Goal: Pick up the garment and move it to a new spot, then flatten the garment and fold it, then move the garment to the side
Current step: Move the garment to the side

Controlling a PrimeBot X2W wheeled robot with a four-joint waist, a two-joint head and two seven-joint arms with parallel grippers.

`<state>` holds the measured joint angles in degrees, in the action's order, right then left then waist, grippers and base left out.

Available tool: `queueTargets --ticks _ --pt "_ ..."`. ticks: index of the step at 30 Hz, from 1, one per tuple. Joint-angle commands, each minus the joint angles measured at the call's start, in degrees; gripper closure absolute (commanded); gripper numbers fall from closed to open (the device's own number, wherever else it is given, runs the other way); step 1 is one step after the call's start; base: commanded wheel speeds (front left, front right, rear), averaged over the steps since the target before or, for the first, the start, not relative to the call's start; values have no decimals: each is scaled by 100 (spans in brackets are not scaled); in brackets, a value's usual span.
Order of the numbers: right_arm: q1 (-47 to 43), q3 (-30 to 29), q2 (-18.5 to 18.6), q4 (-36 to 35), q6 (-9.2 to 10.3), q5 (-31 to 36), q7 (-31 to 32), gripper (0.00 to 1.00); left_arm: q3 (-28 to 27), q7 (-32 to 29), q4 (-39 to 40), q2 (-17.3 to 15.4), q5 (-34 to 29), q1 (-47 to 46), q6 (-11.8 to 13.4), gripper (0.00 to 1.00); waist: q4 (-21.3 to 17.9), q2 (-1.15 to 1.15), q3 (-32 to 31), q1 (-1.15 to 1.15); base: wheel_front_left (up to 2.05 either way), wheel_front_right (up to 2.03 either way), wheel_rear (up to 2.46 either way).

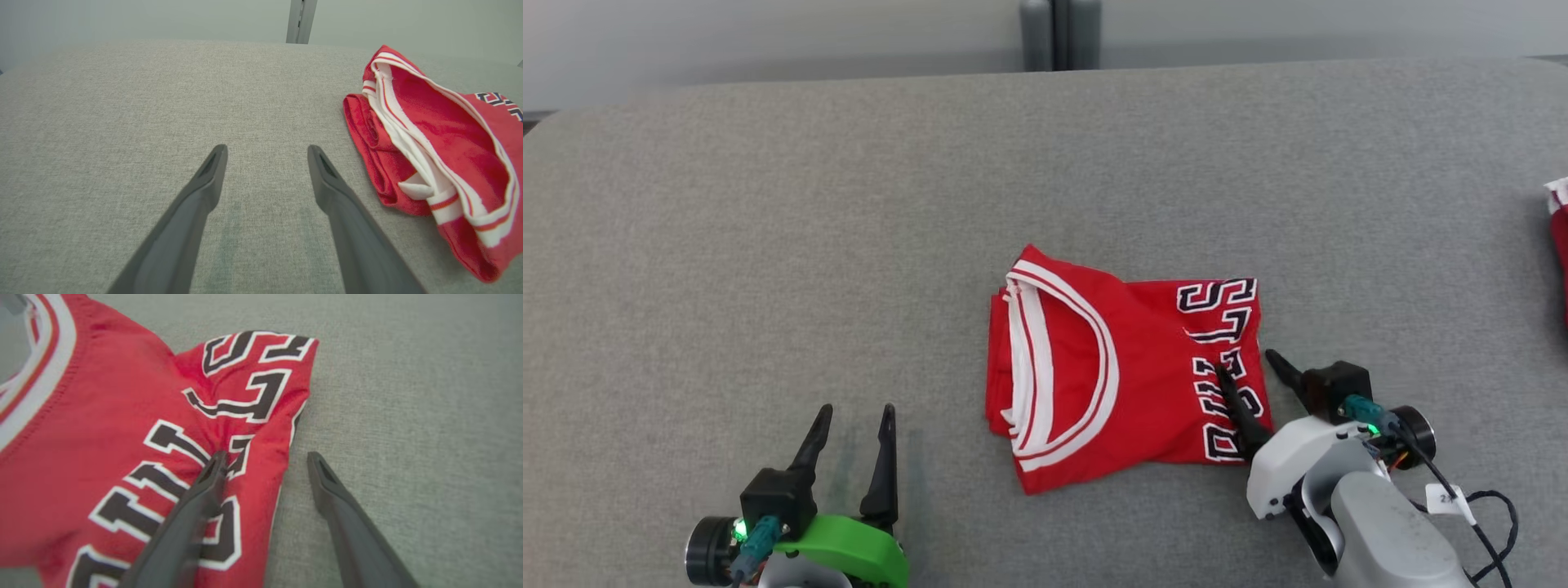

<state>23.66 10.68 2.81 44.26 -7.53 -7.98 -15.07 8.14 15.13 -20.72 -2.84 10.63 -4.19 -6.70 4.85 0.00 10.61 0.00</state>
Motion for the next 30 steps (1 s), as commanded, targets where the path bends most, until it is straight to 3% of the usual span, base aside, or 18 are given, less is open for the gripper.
queueTargets --ticks 1,2,3,4,10,23,30 --pt "86 101 22 219 9 -100 11 0 -16 -5 -2 -17 18 -113 -26 0 235 0 218 0 0 0 0" --pt "70 164 20 377 9 -127 27 6 -30 -5 -2 -18 14 -110 -32 0 237 0 225 0 0 0 0" --pt "35 234 11 542 9 -159 39 59 -55 -5 -2 -18 4 -98 -34 0 221 0 229 0 0 0 0" --pt "39 255 4 640 9 -188 46 100 -78 -5 -2 -17 -11 -79 -30 0 194 0 228 0 0 0 0" --pt "85 -100 70 600 35 -128 63 100 -240 -5 36 -17 -133 41 -55 0 -348 0 95 0 0 0 0" --pt "-128 -540 30 -9 15 -80 -6 100 -28 -5 164 -21 -252 -123 -80 0 -2556 0 -54 0 0 0 0" --pt "-248 -488 18 -187 11 -204 -6 100 200 -5 143 -22 -292 -157 -87 0 -3323 0 30 0 0 0 0"
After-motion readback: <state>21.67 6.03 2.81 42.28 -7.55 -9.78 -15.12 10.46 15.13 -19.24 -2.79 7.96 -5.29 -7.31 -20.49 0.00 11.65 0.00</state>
